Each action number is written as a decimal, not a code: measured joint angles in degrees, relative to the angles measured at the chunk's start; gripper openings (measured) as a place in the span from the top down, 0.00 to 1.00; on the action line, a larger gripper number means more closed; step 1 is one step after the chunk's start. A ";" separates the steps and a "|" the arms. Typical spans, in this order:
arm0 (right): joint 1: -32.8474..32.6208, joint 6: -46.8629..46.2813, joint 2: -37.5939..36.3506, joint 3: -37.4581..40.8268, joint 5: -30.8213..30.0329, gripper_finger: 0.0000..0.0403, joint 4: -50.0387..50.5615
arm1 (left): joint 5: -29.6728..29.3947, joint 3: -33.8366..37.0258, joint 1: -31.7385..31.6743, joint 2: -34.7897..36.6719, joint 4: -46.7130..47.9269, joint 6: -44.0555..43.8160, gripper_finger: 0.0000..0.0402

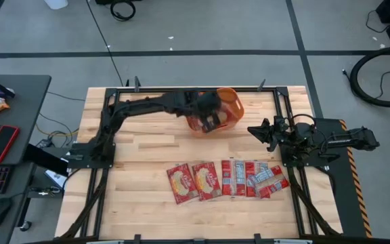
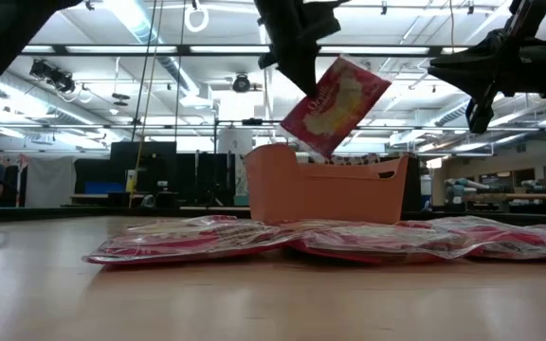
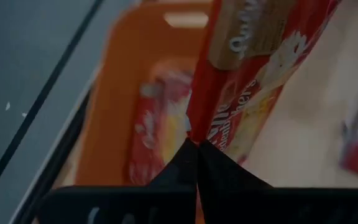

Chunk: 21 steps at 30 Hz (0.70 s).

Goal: Sort popcorn bags into baskets
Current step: Put the red popcorn bag into the orange bin

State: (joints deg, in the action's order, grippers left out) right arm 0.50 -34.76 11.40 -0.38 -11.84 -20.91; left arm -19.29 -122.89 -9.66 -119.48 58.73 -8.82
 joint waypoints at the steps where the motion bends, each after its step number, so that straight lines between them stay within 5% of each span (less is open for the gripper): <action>1: 0.01 0.00 0.00 0.00 0.00 0.87 0.00 | 0.00 0.00 -0.97 0.00 -0.87 0.00 1.00; 8: 0.01 0.00 0.00 0.00 0.00 0.87 0.01 | 1.24 2.77 -6.00 -0.17 -0.28 3.38 1.00; 15: 0.01 0.00 0.00 0.00 0.00 0.87 0.00 | 12.50 10.81 -8.69 -0.31 -0.52 3.15 1.00; 21: 0.01 0.00 0.00 0.00 0.00 0.87 0.00 | 11.76 15.19 -8.41 -0.31 -4.26 3.68 0.95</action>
State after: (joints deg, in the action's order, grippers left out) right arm 0.51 -34.76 11.40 -0.38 -11.84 -20.91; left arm -7.53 -107.71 -18.07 -119.79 54.47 -5.14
